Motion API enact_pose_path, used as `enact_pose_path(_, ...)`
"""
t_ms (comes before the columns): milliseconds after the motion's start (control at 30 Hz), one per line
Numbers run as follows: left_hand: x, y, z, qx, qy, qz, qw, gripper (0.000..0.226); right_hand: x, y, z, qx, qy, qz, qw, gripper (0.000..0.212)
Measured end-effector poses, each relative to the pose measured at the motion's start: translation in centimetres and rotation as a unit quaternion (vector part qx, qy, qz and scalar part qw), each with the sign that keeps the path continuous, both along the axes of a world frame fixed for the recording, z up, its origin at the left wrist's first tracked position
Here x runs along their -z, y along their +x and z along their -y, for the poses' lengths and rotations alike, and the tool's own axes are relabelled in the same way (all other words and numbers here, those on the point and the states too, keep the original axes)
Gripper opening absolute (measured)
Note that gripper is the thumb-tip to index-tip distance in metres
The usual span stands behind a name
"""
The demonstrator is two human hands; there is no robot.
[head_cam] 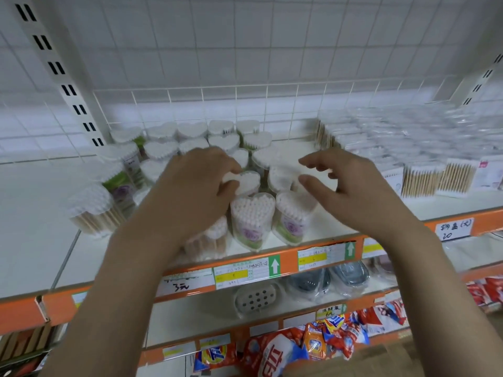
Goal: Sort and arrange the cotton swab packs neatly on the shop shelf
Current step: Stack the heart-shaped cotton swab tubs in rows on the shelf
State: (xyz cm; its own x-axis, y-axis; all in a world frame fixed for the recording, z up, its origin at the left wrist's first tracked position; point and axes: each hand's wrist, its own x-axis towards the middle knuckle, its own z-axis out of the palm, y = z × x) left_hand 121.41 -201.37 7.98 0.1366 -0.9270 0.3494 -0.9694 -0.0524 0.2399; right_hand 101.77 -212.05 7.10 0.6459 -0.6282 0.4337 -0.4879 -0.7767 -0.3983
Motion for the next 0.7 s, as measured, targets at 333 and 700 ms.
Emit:
enact_pose_path(333,-1.3,1.8,4.0,-0.002,0.119,0.012,0.993,0.033,-1.9,4.5,4.7,0.029,0.04,-0.244,0.968,0.056)
enact_pose_path(700,0.1,0.5,4.9,-0.012,0.185,0.086,0.979,0.033,-1.7,4.7,6.4,-0.048,0.078,-0.256,0.962,0.046)
